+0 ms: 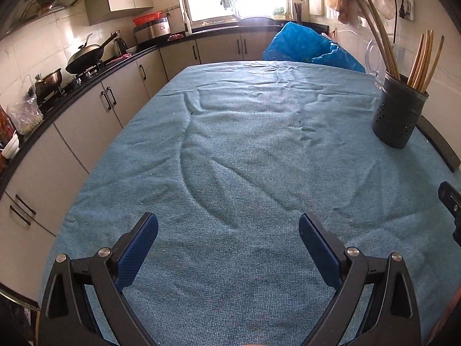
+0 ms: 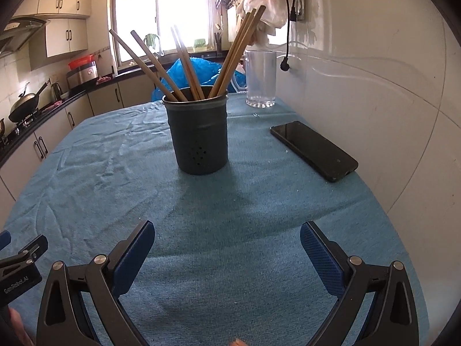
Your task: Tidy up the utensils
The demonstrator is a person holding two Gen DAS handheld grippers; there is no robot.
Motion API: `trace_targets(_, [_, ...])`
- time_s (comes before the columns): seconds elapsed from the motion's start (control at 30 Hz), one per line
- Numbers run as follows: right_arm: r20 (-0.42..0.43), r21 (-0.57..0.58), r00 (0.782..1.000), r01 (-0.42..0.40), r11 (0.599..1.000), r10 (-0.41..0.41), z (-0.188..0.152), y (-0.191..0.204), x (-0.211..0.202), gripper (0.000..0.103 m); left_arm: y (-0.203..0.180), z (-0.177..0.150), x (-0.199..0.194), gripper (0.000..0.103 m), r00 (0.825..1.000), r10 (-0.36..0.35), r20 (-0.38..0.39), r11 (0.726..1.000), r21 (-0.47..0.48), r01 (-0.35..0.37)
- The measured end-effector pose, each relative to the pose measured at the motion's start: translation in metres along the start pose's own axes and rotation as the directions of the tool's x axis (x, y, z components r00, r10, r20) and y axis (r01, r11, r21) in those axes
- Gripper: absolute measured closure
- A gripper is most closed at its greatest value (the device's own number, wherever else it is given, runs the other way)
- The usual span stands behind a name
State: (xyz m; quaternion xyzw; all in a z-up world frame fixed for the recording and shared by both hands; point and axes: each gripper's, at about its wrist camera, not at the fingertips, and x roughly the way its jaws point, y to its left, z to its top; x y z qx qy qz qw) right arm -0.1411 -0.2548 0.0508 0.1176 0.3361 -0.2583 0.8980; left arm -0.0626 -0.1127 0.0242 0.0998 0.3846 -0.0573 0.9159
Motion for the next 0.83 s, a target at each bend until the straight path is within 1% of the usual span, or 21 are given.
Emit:
trace_targets(0.27, [-0.021, 0.017, 1.000, 0.007, 1.000, -0.007, 0.000, -0.003, 0.003, 0.000, -0.001, 0.000, -0.001, 0.005, 1.000, 0.006, 0.001, 1.000, 0.009, -0.006])
trace_targets(0.6, [-0.007, 0.022, 1.000, 0.010, 1.000, -0.010, -0.002, -0.005, 0.000, 0.000, 0.000, 0.000, -0.004, 0.005, 1.000, 0.008, 0.007, 1.000, 0.008, -0.008])
trace_targets(0.73, [-0.018, 0.022, 1.000, 0.015, 1.000, -0.015, -0.001, -0.005, 0.002, 0.000, 0.000, 0.000, -0.007, 0.005, 0.999, 0.032, 0.013, 0.999, 0.000, -0.032])
trace_targets(0.8, [-0.046, 0.022, 0.999, 0.020, 1.000, -0.019, -0.001, -0.006, 0.006, 0.000, 0.004, 0.002, 0.000, 0.005, 0.999, 0.039, -0.031, 0.999, -0.003, -0.039])
trace_targets(0.83, [-0.066, 0.023, 0.998, 0.019, 1.000, -0.018, -0.001, -0.006, 0.010, 0.000, 0.010, 0.004, 0.006, 0.005, 0.998, 0.018, -0.065, 1.000, -0.010, -0.018])
